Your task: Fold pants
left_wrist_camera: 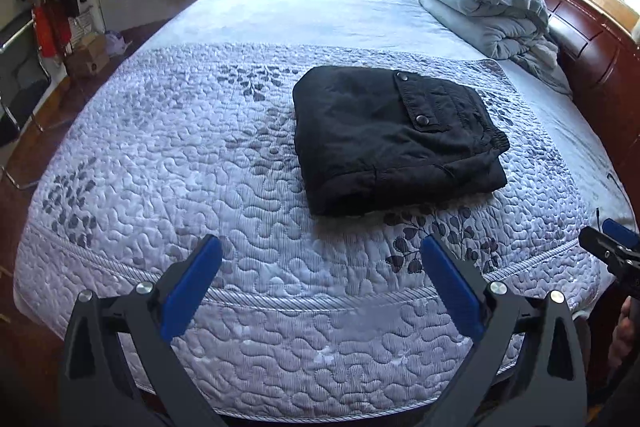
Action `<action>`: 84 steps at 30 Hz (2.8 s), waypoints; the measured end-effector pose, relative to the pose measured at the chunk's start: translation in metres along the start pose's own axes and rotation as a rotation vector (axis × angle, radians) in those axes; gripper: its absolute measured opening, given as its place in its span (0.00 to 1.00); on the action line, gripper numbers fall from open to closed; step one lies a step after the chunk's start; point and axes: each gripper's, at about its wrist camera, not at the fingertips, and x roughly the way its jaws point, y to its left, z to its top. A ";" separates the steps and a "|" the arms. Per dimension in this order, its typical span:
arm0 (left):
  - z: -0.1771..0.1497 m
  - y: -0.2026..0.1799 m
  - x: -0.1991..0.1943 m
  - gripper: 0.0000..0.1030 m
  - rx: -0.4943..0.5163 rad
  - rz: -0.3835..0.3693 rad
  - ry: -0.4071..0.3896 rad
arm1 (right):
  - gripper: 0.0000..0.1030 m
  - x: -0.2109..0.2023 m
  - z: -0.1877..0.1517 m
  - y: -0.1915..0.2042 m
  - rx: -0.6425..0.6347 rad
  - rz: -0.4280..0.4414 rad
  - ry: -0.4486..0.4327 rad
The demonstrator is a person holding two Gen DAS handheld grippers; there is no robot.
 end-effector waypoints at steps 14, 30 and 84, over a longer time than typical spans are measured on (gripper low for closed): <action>0.005 -0.016 -0.039 0.97 0.011 0.003 -0.071 | 0.96 -0.018 0.005 0.010 -0.013 0.010 -0.028; 0.007 -0.025 -0.047 0.97 0.044 -0.015 -0.076 | 0.96 -0.009 0.008 0.009 -0.009 -0.009 -0.011; 0.009 -0.024 -0.032 0.97 0.050 -0.015 -0.040 | 0.96 0.000 0.006 0.010 -0.016 -0.014 0.003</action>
